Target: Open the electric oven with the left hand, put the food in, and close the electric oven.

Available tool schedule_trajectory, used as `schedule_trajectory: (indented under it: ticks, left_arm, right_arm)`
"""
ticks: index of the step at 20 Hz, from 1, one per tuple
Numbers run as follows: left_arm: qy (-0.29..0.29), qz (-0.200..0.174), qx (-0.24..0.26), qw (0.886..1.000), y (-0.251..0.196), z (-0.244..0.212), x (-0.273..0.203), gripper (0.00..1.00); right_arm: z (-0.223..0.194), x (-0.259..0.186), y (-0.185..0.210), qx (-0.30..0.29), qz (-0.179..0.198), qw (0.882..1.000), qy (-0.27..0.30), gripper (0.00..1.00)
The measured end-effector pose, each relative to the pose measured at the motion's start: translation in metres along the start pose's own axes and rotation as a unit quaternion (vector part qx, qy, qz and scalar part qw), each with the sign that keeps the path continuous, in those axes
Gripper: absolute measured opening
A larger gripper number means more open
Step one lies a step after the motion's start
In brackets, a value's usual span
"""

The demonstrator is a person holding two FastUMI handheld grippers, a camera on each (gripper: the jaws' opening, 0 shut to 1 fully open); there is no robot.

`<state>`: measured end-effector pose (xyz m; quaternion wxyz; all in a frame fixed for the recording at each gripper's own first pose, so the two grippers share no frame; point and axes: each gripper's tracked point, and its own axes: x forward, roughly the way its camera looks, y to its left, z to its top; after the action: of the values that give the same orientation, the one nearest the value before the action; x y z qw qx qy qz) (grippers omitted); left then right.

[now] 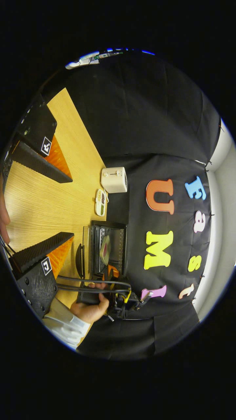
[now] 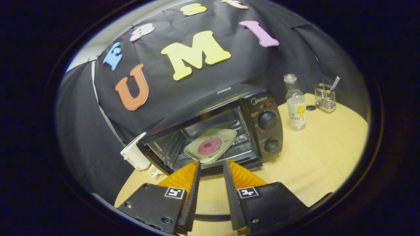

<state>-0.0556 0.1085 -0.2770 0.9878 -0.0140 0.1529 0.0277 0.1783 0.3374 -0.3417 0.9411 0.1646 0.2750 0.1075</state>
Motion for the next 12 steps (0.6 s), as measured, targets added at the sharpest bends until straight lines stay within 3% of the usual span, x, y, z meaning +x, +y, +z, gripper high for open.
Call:
schedule_trajectory:
  ticks: [1, 2, 3, 4, 5, 7, 8, 9, 10, 12]
  left_arm:
    - [0.001, 0.001, 0.0, 1.0, -0.002, 0.0, 0.001, 0.96]
    - [0.004, 0.001, -0.002, 1.0, -0.003, -0.001, 0.002, 0.96]
    - [0.006, -0.002, -0.004, 1.0, -0.007, -0.001, 0.002, 0.96]
    - [0.008, -0.006, -0.004, 1.0, -0.012, -0.001, 0.003, 0.95]
    - [0.01, -0.007, -0.004, 1.0, -0.015, -0.002, 0.005, 0.87]
    - [0.015, -0.012, 0.0, 1.0, -0.024, -0.002, 0.009, 0.87]
    - [0.017, -0.013, 0.002, 1.0, -0.027, -0.002, 0.011, 0.96]
    - [0.022, -0.016, 0.003, 1.0, -0.032, -0.005, 0.014, 0.96]
    - [0.027, -0.022, 0.004, 0.999, -0.039, -0.007, 0.017, 0.87]
    - [0.036, -0.04, 0.004, 0.999, -0.056, -0.01, 0.024, 0.87]
  right_arm:
    - [0.004, -0.016, -0.004, -0.022, 0.002, 1.0, -0.011, 0.47]
    - [0.01, -0.03, -0.01, -0.041, 0.0, 0.999, -0.026, 0.59]
    - [0.017, -0.048, -0.012, -0.054, -0.001, 0.998, -0.045, 0.59]
    - [0.025, -0.061, -0.015, -0.06, -0.003, 0.996, -0.062, 0.68]
    - [0.033, -0.077, -0.02, -0.068, -0.004, 0.995, -0.078, 0.72]
    - [0.048, -0.107, -0.032, -0.092, -0.015, 0.99, -0.102, 0.84]
    - [0.057, -0.119, -0.036, -0.104, -0.019, 0.987, -0.117, 0.89]
    - [0.071, -0.135, -0.039, -0.124, -0.024, 0.982, -0.141, 0.92]
    - [0.081, -0.146, -0.048, -0.134, -0.034, 0.978, -0.159, 0.93]
    - [0.106, -0.174, -0.061, -0.148, -0.062, 0.965, -0.207, 0.94]
